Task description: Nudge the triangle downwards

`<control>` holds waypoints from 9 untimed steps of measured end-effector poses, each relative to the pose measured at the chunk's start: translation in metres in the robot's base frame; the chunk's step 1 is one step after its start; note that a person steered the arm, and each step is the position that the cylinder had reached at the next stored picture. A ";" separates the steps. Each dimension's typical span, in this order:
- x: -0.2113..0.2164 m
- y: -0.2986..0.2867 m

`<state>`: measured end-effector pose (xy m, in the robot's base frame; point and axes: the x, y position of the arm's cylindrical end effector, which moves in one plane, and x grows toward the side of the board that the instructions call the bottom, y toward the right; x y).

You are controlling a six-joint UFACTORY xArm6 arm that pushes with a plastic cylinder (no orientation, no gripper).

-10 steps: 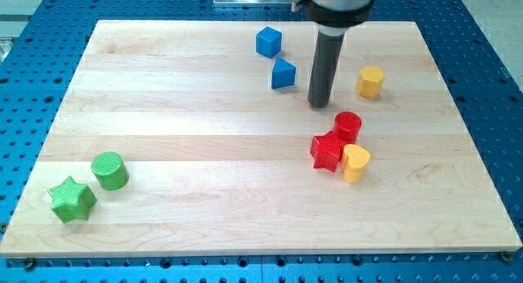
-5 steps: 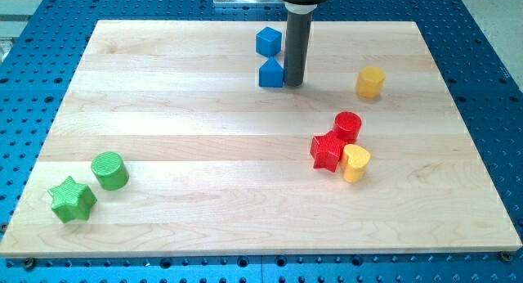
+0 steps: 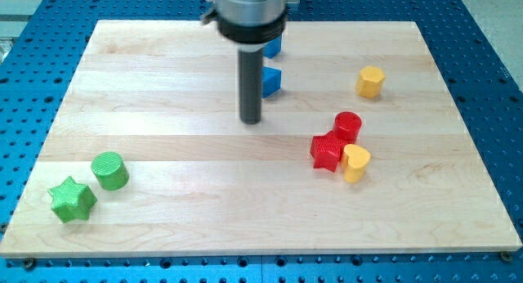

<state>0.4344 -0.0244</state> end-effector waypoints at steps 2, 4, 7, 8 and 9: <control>0.000 0.000; 0.003 -0.032; 0.064 -0.071; 0.078 -0.078; 0.095 -0.078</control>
